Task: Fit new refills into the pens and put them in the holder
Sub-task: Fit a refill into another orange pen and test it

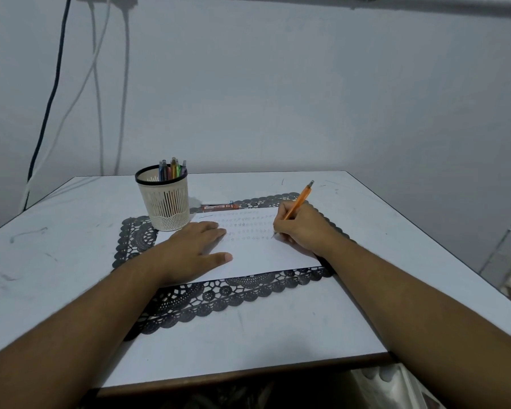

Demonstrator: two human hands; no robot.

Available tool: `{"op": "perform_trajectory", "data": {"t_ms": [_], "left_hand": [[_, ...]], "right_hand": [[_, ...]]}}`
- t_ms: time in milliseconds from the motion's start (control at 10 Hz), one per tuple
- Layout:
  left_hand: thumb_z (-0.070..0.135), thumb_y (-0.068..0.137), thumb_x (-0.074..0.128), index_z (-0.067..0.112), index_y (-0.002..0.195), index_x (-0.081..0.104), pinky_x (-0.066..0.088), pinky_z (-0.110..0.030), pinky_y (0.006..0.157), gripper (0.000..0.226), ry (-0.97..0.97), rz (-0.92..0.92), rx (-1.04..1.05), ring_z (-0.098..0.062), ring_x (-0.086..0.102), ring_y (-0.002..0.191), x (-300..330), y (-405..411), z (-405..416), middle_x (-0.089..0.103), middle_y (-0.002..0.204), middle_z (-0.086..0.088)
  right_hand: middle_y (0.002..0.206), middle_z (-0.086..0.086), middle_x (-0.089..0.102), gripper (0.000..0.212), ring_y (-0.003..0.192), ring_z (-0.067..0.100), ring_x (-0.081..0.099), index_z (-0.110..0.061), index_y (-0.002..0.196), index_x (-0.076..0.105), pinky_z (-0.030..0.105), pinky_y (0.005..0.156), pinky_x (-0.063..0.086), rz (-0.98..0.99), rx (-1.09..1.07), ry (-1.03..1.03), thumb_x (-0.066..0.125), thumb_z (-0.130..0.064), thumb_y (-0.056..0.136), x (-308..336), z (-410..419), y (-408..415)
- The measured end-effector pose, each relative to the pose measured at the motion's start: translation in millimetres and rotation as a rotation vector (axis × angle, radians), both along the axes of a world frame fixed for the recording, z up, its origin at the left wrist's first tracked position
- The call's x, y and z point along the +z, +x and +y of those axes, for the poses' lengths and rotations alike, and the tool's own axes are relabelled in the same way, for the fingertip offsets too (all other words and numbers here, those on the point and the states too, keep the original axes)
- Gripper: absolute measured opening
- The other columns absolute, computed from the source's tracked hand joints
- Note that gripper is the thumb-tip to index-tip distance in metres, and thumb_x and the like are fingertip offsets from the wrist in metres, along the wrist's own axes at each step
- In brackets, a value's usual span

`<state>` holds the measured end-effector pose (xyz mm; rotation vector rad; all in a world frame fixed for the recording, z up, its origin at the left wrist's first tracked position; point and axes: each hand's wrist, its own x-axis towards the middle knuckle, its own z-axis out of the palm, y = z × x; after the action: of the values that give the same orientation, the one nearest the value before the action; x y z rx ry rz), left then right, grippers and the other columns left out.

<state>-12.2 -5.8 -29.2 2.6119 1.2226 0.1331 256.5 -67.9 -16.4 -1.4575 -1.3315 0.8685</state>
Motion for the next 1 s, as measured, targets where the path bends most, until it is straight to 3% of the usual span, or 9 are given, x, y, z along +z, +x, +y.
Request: {"op": "perform_trajectory", "data": {"t_ms": [400, 600, 900, 1000], "left_hand": [[0.066, 0.098, 0.044, 0.032, 0.161, 0.025, 0.013, -0.035, 0.125, 0.075, -0.005, 0.008, 0.002, -0.012, 0.009, 0.155, 4.7, 1.7, -6.3, 0.017, 0.169, 0.011], [0.064, 0.099, 0.045, 0.031, 0.162, 0.025, 0.012, -0.035, 0.125, 0.074, -0.017, 0.004, 0.008, -0.012, 0.008, 0.155, 7.4, 1.6, -9.2, 0.016, 0.169, 0.01], [0.065, 0.099, 0.045, 0.032, 0.162, 0.024, 0.013, -0.036, 0.125, 0.074, -0.014, 0.009, 0.004, -0.012, 0.008, 0.155, 7.1, 1.6, -9.2, 0.015, 0.169, 0.011], [0.065, 0.099, 0.044, 0.032, 0.162, 0.024, 0.012, -0.035, 0.124, 0.074, -0.012, 0.007, 0.005, -0.012, 0.007, 0.155, 6.4, 1.6, -7.6, 0.015, 0.169, 0.011]], "right_hand": [[0.067, 0.011, 0.063, 0.026, 0.054, 0.009, 0.059, -0.011, 0.069, 0.058, 0.031, 0.071, 0.055, 0.025, -0.021, -0.005, 0.065, 0.004, 0.089, 1.6, -2.1, 5.6], [0.066, 0.008, 0.062, 0.029, 0.059, 0.01, 0.061, -0.016, 0.066, 0.057, 0.043, 0.087, 0.06, -0.013, -0.015, -0.026, 0.065, 0.001, 0.088, 0.4, -1.9, 8.1], [0.064, 0.009, 0.059, 0.027, 0.063, 0.015, 0.061, -0.014, 0.067, 0.053, 0.029, 0.068, 0.058, -0.09, -0.031, -0.011, 0.065, 0.001, 0.086, 2.0, -3.0, 10.1], [0.065, 0.007, 0.062, 0.025, 0.059, 0.011, 0.061, -0.013, 0.069, 0.055, 0.031, 0.07, 0.056, -0.074, -0.01, -0.014, 0.065, 0.002, 0.086, 0.9, -1.5, 9.2]]}}
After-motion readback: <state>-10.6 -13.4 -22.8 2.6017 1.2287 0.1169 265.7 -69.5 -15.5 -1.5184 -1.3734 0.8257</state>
